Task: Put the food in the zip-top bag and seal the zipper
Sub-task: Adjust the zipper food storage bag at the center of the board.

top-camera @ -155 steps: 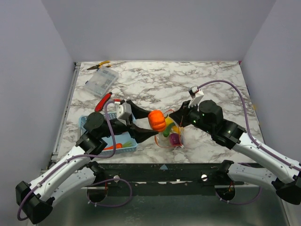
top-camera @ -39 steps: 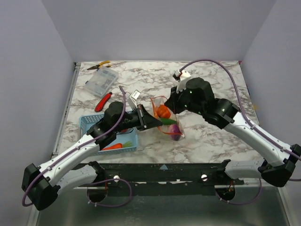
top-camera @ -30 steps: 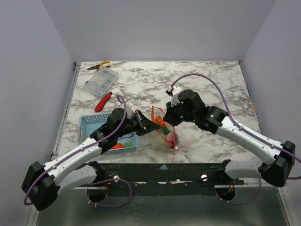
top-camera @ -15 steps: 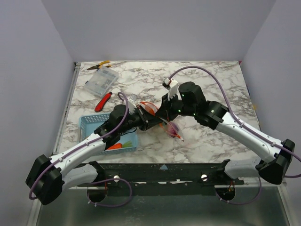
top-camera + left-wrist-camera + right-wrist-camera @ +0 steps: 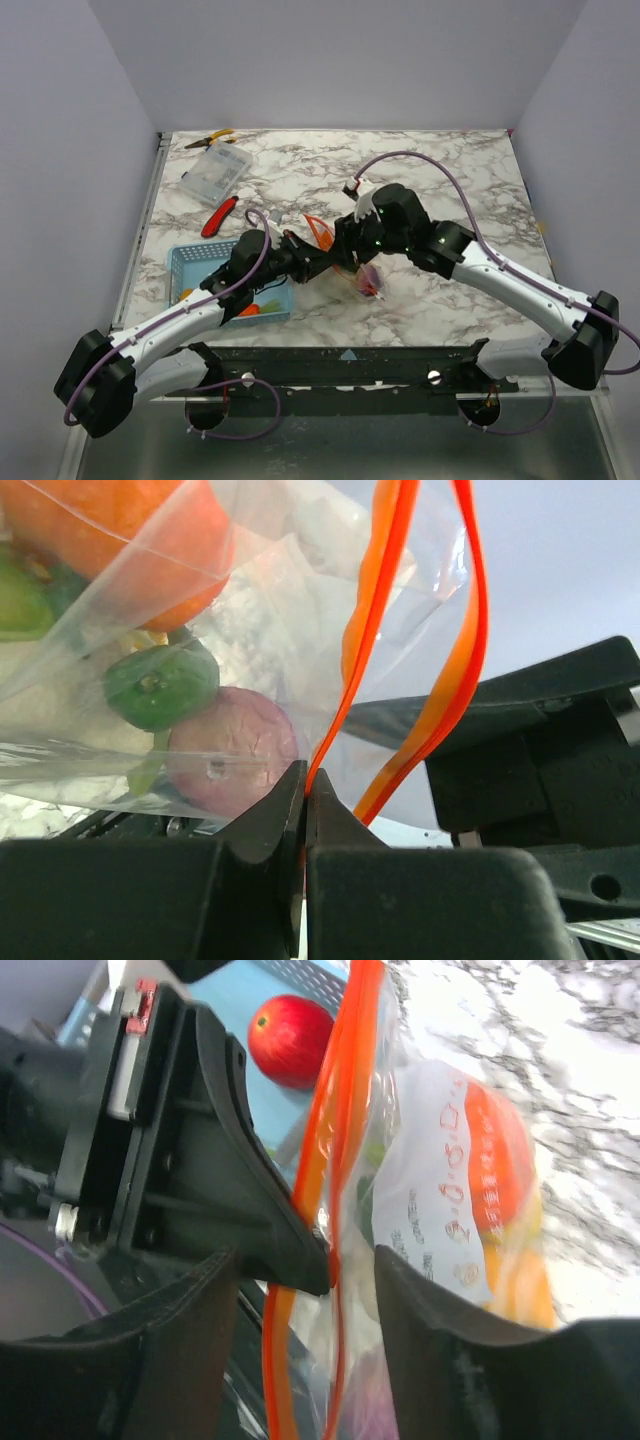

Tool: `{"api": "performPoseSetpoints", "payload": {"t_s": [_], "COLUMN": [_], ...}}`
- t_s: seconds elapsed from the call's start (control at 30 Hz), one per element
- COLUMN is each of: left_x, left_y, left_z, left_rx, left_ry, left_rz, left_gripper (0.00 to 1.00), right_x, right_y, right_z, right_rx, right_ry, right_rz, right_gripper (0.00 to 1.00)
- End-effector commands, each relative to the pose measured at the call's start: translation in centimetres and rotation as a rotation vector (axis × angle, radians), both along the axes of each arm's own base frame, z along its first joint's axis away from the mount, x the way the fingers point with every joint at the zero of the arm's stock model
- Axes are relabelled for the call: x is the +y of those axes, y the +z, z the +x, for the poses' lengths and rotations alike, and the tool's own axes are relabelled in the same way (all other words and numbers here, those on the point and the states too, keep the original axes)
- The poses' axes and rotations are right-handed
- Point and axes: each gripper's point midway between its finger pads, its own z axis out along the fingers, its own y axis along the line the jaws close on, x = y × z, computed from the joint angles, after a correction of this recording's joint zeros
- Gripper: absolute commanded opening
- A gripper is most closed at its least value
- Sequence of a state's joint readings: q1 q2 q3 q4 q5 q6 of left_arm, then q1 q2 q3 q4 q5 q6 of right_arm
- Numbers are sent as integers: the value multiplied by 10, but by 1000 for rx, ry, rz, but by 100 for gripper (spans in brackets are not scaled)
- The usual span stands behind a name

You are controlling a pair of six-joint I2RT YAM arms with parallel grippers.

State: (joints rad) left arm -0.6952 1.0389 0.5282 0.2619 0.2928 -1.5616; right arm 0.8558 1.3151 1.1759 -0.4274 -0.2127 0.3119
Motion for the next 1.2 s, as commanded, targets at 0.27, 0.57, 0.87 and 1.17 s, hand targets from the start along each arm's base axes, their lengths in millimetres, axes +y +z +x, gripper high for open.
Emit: {"api": "performPoseSetpoints", "payload": {"t_s": [0.27, 0.57, 0.87, 1.17], "left_x": [6, 5, -1, 4], "left_y": [31, 36, 27, 54], "left_z": [22, 26, 32, 34], "left_rx": [75, 101, 80, -159], "left_ry": [95, 108, 63, 19], "left_rz": [-28, -18, 3, 24], "left_gripper": [0, 0, 3, 29], "right_x": [-67, -83, -66, -66], "right_y": [13, 12, -1, 1], "right_z": [-36, 3, 1, 7], "right_rx": [-258, -347, -343, -354], "right_ry": [53, -143, -108, -132], "right_rz": [-22, -124, -43, -42], "right_gripper": [85, 79, 52, 25]}}
